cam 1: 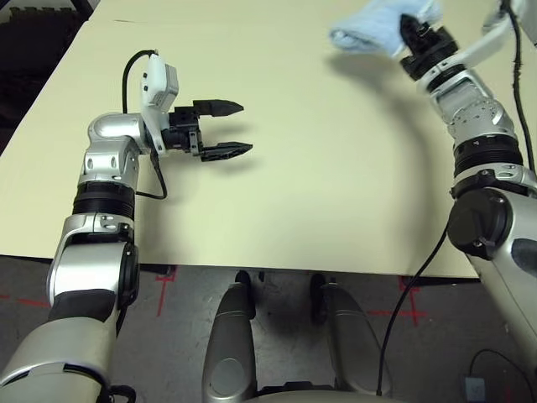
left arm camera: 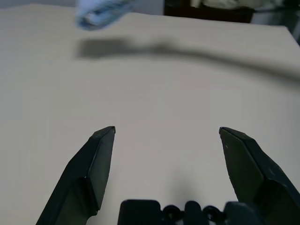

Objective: Fold the towel and set it aside.

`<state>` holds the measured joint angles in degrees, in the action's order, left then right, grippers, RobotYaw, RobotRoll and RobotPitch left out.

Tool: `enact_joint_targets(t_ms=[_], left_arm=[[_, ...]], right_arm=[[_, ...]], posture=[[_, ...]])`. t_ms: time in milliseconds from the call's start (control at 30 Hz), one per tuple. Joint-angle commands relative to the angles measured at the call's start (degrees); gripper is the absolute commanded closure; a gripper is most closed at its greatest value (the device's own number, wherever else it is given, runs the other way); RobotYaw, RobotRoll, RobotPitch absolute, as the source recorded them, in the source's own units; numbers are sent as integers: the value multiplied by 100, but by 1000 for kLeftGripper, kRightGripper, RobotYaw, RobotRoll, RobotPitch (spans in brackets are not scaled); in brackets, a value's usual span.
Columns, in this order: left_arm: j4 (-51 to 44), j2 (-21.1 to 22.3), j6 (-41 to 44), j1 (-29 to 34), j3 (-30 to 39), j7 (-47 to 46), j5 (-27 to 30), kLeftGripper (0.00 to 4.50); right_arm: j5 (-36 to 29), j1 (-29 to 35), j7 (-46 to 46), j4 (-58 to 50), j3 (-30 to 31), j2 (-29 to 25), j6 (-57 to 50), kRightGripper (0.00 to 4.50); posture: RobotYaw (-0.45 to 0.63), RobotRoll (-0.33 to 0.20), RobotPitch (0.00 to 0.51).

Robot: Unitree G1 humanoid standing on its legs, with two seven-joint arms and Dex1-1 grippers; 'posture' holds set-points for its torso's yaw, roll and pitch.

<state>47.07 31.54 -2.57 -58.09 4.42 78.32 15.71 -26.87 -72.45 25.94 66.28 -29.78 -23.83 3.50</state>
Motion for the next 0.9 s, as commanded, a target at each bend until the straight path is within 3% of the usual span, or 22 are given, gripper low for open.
enact_joint_targets(t_ms=[33, 400, 567, 900], left_arm=[[194, -29, -98, -37, 47, -41, -10, 0], [-20, 23, -271, 46, -204, 904, -19, 0], [-45, 34, -358, 69, -248, 1074, -57, 0], [161, 28, -451, -43, -301, 1094, -110, 0]], right_arm=[[-21, 170, -284, 335, -191, -152, 290, 4470], [-436, 690, -740, 599, -869, -454, 223, 4470], [-810, 1024, -432, 496, -1192, -545, -278, 4470], [-1265, 1300, -638, 0, -1449, -148, -611, 4470]], posture=[[-44, 0, 270], [-45, 0, 269], [-52, 0, 270], [-74, 0, 274]])
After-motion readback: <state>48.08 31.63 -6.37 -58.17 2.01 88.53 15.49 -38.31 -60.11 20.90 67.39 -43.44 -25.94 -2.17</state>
